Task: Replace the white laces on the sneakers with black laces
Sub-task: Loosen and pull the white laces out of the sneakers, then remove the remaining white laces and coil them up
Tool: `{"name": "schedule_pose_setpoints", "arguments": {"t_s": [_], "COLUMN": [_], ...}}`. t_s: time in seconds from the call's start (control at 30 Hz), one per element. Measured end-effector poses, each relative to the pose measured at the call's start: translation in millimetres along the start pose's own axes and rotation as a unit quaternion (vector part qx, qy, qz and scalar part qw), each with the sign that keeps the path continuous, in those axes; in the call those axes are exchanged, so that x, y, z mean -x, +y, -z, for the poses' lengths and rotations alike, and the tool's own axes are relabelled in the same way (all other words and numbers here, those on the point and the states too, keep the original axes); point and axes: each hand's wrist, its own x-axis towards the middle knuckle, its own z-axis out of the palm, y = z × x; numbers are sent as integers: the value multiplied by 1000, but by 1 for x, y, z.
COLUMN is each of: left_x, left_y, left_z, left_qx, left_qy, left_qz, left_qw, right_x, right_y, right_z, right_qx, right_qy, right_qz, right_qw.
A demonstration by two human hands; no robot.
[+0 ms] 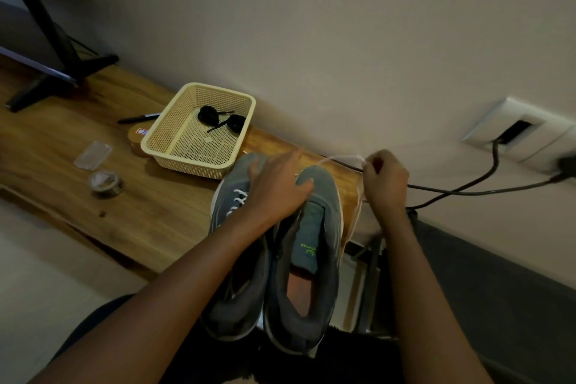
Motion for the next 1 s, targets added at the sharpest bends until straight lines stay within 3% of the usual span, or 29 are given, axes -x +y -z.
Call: {"name": "schedule_pose_setpoints", "arguments": {"t_s": [0.13,0.23,0.47,0.73,0.83,1.0], "left_x": [5,13,40,109,133,146], "left_y": [21,38,51,60,59,46], "left_z": [8,11,40,54,46,33], "left_qx": [267,366,402,424,423,292], "left_qy": [-20,-31,5,-68,-58,-99], "left_qz": [-87,-92,-101,-20,26,89], "left_qw": [960,926,910,903,904,947], "right_x": [1,17,50,80,96,127], "right_y": [-59,-95,-151,-185,-182,-145], "right_z": [42,61,103,156,158,128], "right_qx": [-94,-172,-340,-465,-455,-379], "right_qy": [-65,-107,-66,68,80,55], "right_qz": [74,96,80,76,58,11], "right_qw": [991,974,935,880,885,924]}}
